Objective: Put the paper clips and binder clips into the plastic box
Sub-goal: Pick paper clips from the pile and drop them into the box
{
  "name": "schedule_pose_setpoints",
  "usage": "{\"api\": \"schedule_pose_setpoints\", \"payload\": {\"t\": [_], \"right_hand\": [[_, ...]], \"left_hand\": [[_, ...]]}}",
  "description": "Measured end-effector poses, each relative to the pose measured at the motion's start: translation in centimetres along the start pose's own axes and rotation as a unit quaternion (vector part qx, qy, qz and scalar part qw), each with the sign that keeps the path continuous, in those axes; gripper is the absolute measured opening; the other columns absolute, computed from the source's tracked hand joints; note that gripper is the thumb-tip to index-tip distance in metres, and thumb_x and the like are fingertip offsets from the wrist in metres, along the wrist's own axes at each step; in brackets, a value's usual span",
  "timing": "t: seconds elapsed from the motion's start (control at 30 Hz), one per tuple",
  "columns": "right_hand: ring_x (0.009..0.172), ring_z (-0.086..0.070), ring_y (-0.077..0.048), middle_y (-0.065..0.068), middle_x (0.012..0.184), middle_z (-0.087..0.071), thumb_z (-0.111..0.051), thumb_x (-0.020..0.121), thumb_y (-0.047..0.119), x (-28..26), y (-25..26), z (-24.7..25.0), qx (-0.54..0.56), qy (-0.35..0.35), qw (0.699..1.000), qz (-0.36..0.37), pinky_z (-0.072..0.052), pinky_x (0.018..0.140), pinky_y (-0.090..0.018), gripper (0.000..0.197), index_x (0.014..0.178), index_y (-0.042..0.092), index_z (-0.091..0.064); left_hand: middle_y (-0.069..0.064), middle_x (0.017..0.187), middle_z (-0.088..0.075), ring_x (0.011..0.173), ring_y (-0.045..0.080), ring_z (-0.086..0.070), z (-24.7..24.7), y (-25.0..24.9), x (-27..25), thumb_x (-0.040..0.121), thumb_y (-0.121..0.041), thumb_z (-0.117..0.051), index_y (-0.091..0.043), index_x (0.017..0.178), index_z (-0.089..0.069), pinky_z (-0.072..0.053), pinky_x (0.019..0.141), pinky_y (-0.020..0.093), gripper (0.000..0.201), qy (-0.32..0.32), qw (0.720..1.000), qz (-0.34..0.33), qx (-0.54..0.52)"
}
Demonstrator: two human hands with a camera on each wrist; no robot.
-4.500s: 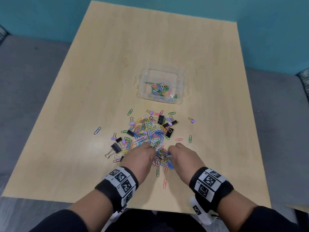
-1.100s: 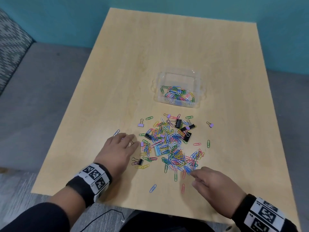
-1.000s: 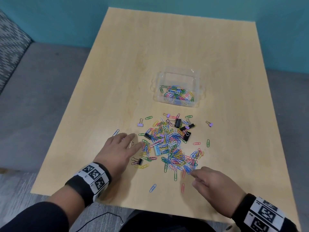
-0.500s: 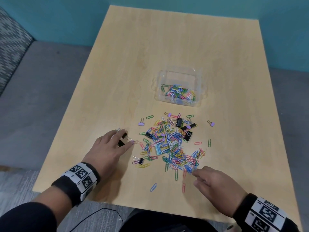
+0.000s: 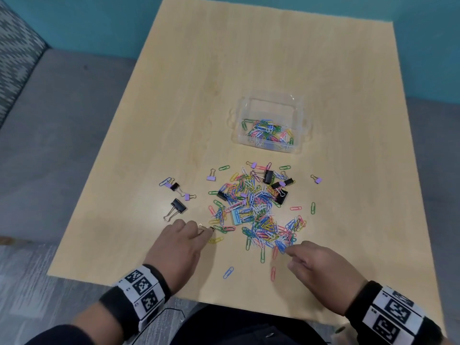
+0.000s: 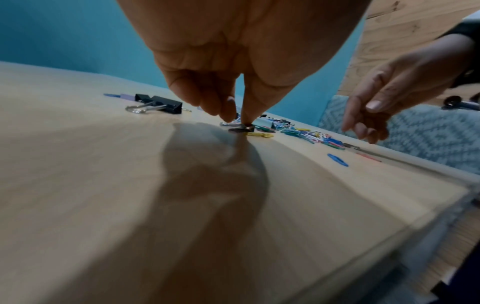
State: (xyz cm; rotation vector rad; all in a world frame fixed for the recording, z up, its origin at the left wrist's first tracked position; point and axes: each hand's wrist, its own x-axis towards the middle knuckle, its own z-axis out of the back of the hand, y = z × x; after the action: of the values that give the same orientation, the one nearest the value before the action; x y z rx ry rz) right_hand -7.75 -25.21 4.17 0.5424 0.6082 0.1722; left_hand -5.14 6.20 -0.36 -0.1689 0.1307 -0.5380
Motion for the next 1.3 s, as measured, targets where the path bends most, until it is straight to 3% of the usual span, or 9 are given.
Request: {"api": "schedule_pose_setpoints", "payload": {"t": [0.23, 0.33, 0.5, 0.6, 0.67, 0.8, 0.97, 1.17, 1.3], "right_hand": [[0.081, -0.056, -0.01, 0.01, 0.088, -0.055, -0.05, 0.089, 0.034, 0.0, 0.0, 0.0, 0.001, 0.003, 1.0, -0.001, -0.045, 0.077, -0.031, 0.024, 0.11, 0.03, -0.061], [0.072, -0.049, -0.006, 0.012, 0.078, -0.049, -0.051, 0.088, 0.033, 0.0, 0.2, 0.1, 0.003, 0.002, 1.0, 0.006, -0.04, 0.069, -0.027, 0.012, 0.098, 0.036, -0.057], [0.077, -0.053, -0.008, 0.011, 0.082, -0.052, -0.054, 0.09, 0.03, -0.2, 0.1, 0.1, -0.002, 0.004, 1.0, -0.006, -0.043, 0.075, -0.028, 0.02, 0.108, 0.03, -0.061], [0.078, -0.055, -0.009, 0.009, 0.082, -0.053, -0.051, 0.089, 0.032, -0.4, 0.0, 0.1, -0.007, 0.013, 1.0, -0.014, -0.045, 0.076, -0.031, 0.021, 0.108, 0.03, -0.061], [0.078, -0.057, -0.01, 0.008, 0.084, -0.055, -0.046, 0.086, 0.039, -0.6, 0.0, 0.0, -0.008, 0.013, 1.0, -0.013, -0.047, 0.076, -0.034, 0.027, 0.107, 0.029, -0.061], [0.077, -0.055, -0.011, 0.007, 0.082, -0.053, -0.046, 0.088, 0.037, -0.5, 0.2, 0.0, -0.012, 0.017, 1.0, -0.014, -0.045, 0.075, -0.034, 0.021, 0.099, 0.025, -0.06], [0.07, -0.045, -0.008, 0.009, 0.075, -0.045, -0.05, 0.091, 0.028, -0.4, 0.8, 0.2, -0.012, 0.019, 1.0, 0.006, -0.037, 0.068, -0.027, 0.017, 0.076, 0.036, -0.045], [0.071, -0.047, -0.004, 0.011, 0.077, -0.047, -0.05, 0.091, 0.03, -1.0, -0.1, -0.3, -0.002, 0.003, 1.0, -0.002, -0.04, 0.071, -0.027, 0.009, 0.094, 0.037, -0.056], [0.08, -0.053, -0.006, 0.012, 0.084, -0.052, -0.05, 0.092, 0.032, -1.1, -0.5, -0.6, -0.003, -0.003, 1.0, -0.005, -0.042, 0.077, -0.027, 0.022, 0.112, 0.029, -0.06]], "left_hand": [[-0.002, 0.073, -0.051, 0.068, 0.026, -0.051, 0.6, 0.5, 1.1, 0.082, -0.012, -0.05, -0.019, 0.116, -0.064, -0.047, 0.064, 0.033, 0.037, 0.012, 0.986, 0.097, -0.132], [-0.005, 0.076, -0.051, 0.081, 0.023, -0.054, 0.8, 0.1, 1.8, 0.089, -0.013, -0.044, -0.022, 0.128, -0.056, -0.045, 0.073, 0.033, 0.042, 0.038, 0.945, 0.217, -0.243], [-0.002, 0.068, -0.054, 0.067, 0.012, -0.052, 1.6, 0.1, 1.8, 0.09, -0.01, -0.046, -0.027, 0.133, -0.05, -0.042, 0.068, 0.023, 0.047, 0.033, 0.863, 0.342, -0.369], [-0.005, 0.076, -0.052, 0.077, 0.021, -0.056, 2.3, -0.2, 0.5, 0.092, -0.016, -0.047, -0.027, 0.126, -0.056, -0.043, 0.065, 0.03, 0.037, 0.046, 0.95, 0.23, -0.204], [-0.001, 0.075, -0.05, 0.069, 0.027, -0.051, 2.5, 0.2, 0.3, 0.087, -0.013, -0.047, -0.022, 0.122, -0.059, -0.044, 0.059, 0.033, 0.039, 0.063, 0.979, 0.162, -0.103], [0.014, 0.094, -0.051, 0.081, 0.034, -0.047, 3.2, 5.1, 2.6, 0.086, -0.005, -0.04, -0.015, 0.136, -0.045, -0.048, 0.07, 0.046, 0.051, 0.005, 0.959, 0.278, -0.06], [0.007, 0.107, -0.045, 0.096, 0.026, -0.04, 2.8, 8.3, 3.9, 0.091, -0.009, -0.035, -0.029, 0.145, -0.032, -0.047, 0.082, 0.04, 0.057, 0.092, 0.95, 0.296, -0.019], [0.005, 0.105, -0.046, 0.095, 0.024, -0.043, 3.7, 6.9, 1.3, 0.089, -0.018, -0.038, -0.022, 0.141, -0.031, -0.046, 0.075, 0.034, 0.053, 0.148, 0.932, 0.325, 0.062], [0.002, 0.09, -0.053, 0.077, 0.024, -0.048, 3.5, 1.0, -1.9, 0.062, -0.031, -0.058, -0.016, 0.125, -0.044, -0.046, 0.063, 0.036, 0.065, 0.212, 0.944, 0.244, 0.06]]}}
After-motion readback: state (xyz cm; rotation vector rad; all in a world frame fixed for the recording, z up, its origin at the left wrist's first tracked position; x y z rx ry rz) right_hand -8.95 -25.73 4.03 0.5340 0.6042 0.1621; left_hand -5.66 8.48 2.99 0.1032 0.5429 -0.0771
